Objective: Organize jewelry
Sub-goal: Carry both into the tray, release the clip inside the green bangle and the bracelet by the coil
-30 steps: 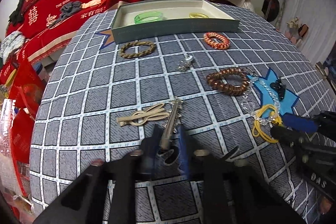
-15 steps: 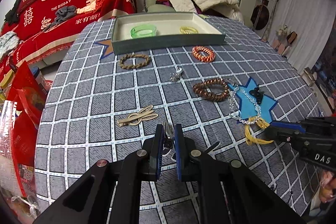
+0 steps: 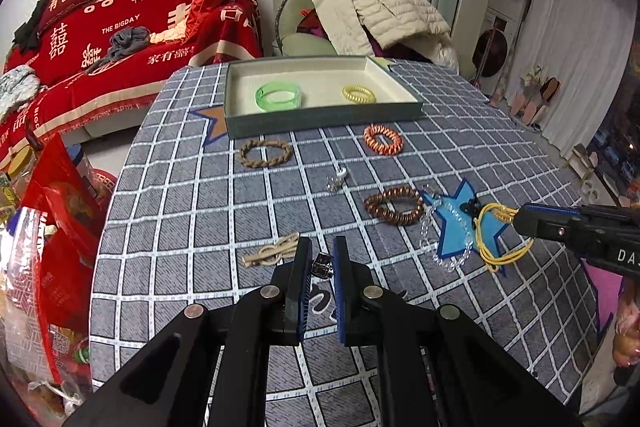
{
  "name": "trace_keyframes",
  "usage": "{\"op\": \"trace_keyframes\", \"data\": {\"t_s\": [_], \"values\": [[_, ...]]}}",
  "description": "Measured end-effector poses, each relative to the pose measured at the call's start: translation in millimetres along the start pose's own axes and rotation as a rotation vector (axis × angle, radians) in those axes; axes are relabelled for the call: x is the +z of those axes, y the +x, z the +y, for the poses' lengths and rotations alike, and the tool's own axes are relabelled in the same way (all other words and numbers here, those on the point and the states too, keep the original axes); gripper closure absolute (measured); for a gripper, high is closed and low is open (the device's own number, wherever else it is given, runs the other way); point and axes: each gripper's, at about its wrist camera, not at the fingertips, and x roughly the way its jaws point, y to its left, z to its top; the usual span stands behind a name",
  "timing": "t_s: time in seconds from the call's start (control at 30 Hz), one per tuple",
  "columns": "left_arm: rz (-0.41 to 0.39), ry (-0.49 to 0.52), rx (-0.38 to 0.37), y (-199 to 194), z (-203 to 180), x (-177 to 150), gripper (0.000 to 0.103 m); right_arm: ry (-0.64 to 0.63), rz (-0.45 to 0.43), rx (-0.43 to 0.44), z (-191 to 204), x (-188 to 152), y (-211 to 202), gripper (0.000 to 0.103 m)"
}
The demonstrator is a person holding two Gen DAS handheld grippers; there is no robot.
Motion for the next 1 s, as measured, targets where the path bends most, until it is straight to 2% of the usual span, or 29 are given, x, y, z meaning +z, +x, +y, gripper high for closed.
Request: {"op": "trace_keyframes", "data": {"t_s": [0.27,0.57,0.83,1.0], "values": [[-0.037,-0.011,-0.013,-7,5,29,0.071,-0.016,-0.06,0.002,0,34,-10,0.089],[-0.097,-0.013,-0.013,-5,19,104,0.071,-0.006,-0.104,0.012,-16,110,-15,0.089],[-0.116,-0.002,0.052,35,36,184,0.071,0.019,-0.124,0.016,-28,182,13,0.089],[-0.106,-0.062,0.053,80,49,216,0.071,0.032,-0.115,-0.001,-37,216,55,0.089]]}}
